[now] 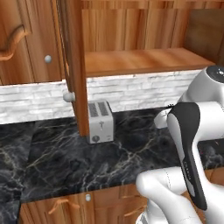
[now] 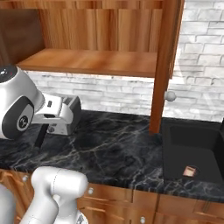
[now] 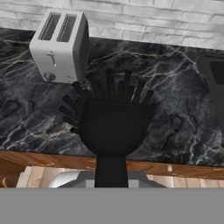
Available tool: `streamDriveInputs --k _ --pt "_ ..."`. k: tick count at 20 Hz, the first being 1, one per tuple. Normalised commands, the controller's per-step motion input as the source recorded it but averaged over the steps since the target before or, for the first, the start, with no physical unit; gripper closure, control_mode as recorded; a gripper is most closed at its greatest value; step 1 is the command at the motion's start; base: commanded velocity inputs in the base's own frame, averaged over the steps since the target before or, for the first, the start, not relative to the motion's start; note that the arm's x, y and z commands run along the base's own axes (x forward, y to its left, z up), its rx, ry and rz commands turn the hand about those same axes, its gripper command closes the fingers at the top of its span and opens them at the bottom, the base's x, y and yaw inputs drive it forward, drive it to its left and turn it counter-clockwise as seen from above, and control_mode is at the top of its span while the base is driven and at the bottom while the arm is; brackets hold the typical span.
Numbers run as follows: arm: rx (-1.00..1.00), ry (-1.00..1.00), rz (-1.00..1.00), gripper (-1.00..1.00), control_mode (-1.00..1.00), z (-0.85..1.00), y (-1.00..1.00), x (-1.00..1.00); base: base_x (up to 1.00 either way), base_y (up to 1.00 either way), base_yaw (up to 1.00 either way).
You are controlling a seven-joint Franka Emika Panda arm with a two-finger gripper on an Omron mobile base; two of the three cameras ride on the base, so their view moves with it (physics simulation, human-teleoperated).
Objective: Pick up the dish brush and bar soap from the sink, and place them back in the cabinet, and close the cabinet doors.
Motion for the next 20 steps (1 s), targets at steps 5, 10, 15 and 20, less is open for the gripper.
streamDriveInputs --k 5,10,15,20 --pt "0.00 0.00 0.00 1.00 1.00 0.00 0.00 0.00 0.37 0.00 0.00" --pt "0.00 0.00 0.00 1.00 -1.00 0.00 0.00 0.12 0.21 0.00 0.00" --pt "0.00 0.00 0.00 1.00 -1.00 0.06 0.00 0.26 0.00 0.00 0.00" --pt "0.00 -0.16 0.00 1.00 -1.00 0.37 0.00 0.02 0.00 0.00 0.00"
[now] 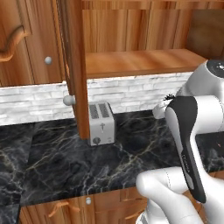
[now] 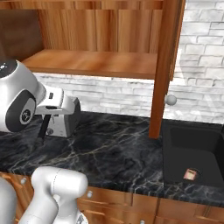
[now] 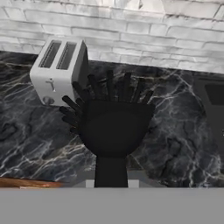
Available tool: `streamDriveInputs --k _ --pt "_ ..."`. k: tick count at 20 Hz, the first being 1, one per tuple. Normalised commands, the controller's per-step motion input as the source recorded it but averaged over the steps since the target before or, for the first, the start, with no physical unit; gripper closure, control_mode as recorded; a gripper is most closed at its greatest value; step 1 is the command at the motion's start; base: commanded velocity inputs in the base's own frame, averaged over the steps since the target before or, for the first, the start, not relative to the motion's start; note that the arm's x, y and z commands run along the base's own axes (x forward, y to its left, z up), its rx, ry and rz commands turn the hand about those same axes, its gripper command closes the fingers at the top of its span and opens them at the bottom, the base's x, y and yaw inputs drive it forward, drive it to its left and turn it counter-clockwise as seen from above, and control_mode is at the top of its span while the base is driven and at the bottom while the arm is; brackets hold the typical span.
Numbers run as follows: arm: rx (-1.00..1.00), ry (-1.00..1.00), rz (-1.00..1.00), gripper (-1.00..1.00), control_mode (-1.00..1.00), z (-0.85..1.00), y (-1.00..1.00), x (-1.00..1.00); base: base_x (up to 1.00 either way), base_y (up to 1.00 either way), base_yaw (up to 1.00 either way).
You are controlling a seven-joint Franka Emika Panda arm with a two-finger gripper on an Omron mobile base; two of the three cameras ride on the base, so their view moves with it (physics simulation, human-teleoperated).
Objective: Pick up the dish brush and bar soap from the sink, and place them back in the cabinet, and close the cabinet doors.
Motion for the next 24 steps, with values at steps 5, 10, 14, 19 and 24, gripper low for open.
streamDriveInputs --k 5,10,14,19,24 --pt "0.00 -0.17 0.00 1.00 -1.00 0.41 0.00 0.00 0.00 0.00 0.00" --pt "0.00 -0.14 0.00 1.00 -1.00 0.30 0.00 -0.01 0.00 0.00 0.00" --pt "0.00 -0.13 0.00 1.00 -1.00 0.28 0.00 0.00 0.00 0.00 0.00" --pt "0.00 -0.12 0.00 1.00 -1.00 0.32 0.00 -0.01 0.00 0.00 0.00" --pt "0.00 -0.11 0.00 1.00 -1.00 0.26 0.00 0.00 0.00 0.00 0.00"
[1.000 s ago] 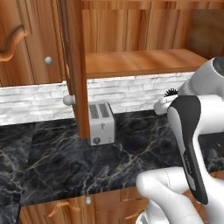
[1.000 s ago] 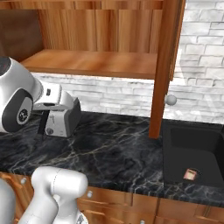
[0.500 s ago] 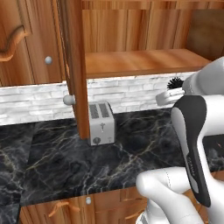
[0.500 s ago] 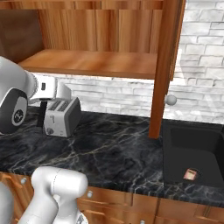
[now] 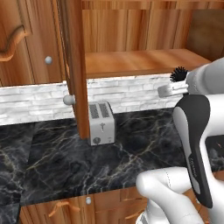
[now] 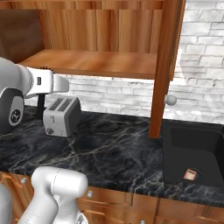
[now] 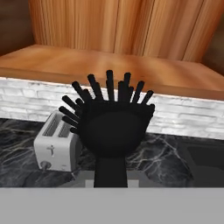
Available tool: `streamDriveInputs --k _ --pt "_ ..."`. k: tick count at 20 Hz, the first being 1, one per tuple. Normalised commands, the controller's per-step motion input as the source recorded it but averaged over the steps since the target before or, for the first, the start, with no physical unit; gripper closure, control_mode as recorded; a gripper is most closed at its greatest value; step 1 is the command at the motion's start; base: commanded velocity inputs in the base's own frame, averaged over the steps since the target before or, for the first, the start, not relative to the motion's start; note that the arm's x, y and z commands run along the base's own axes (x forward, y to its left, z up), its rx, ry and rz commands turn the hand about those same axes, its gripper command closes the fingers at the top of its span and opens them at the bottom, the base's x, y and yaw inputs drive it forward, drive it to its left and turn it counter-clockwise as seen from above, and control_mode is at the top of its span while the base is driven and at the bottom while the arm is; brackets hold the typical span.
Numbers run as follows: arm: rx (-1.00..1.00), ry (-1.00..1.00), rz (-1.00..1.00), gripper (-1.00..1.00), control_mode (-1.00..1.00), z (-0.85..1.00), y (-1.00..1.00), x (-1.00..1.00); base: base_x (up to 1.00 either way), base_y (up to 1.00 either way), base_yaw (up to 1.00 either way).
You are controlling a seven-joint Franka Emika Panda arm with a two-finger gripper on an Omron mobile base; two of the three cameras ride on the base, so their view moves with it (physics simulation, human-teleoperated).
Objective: Pick up the dish brush and bar soap from the sink, and place them back in the cabinet, and close the cabinet doors.
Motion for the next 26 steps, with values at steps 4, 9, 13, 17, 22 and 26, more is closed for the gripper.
streamDriveInputs --k 4,9,13,17,22,26 --pt "0.00 -0.09 0.00 1.00 -1.00 0.22 0.00 0.00 0.00 0.00 0.00" --pt "0.00 -0.09 0.00 1.00 -1.00 0.23 0.00 -0.02 0.00 0.00 0.00" --pt "0.00 -0.06 0.00 1.00 -1.00 0.25 -0.02 0.00 0.00 0.00 0.00" --pt "0.01 -0.04 0.00 1.00 -1.00 0.24 -0.03 0.04 0.00 0.00 0.00" --pt "0.01 -0.01 0.00 1.00 -1.00 0.26 -0.03 0.12 0.00 0.00 0.00" --pt "0.01 0.00 0.01 1.00 -1.00 0.10 -0.02 0.08 0.00 0.00 0.00"
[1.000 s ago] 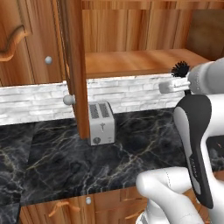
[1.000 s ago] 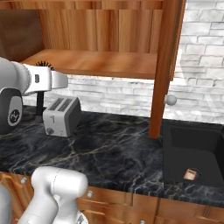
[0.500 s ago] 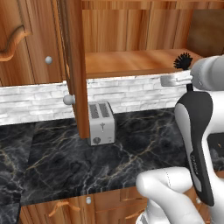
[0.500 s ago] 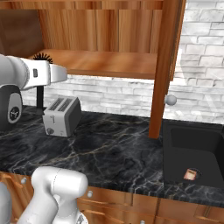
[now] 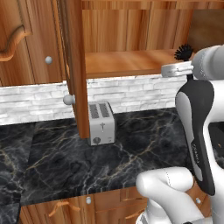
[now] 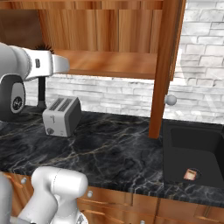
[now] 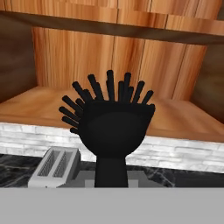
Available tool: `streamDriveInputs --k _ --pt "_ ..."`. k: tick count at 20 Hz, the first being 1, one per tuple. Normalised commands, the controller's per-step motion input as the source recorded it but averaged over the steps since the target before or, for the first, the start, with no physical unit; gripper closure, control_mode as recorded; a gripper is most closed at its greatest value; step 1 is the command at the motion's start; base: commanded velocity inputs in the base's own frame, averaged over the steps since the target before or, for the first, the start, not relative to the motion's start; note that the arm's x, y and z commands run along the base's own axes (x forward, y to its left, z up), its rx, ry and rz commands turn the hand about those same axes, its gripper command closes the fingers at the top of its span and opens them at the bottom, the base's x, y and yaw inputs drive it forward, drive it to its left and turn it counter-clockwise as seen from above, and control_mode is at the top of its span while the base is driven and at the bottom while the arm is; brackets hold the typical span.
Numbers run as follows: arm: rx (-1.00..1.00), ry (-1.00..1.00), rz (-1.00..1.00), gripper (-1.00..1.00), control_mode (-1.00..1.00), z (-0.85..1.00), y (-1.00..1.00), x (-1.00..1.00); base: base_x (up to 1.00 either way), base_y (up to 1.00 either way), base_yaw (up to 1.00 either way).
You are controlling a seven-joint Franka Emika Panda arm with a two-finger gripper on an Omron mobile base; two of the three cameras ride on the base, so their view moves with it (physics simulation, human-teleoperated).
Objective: Pick up the dish brush and bar soap from the sink, and place them back in the cabinet, and close the cabinet doors.
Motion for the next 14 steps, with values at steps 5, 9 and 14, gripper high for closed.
streamDriveInputs --k 5,9,14 --pt "0.00 0.00 0.00 1.00 -1.00 0.01 0.00 0.14 0.00 0.00 0.00" --pt "0.00 0.00 0.00 1.00 -1.00 0.00 -0.01 0.35 0.00 0.00 0.00" --pt "0.00 0.00 0.00 1.00 -1.00 0.05 0.00 0.39 0.00 0.00 0.00"
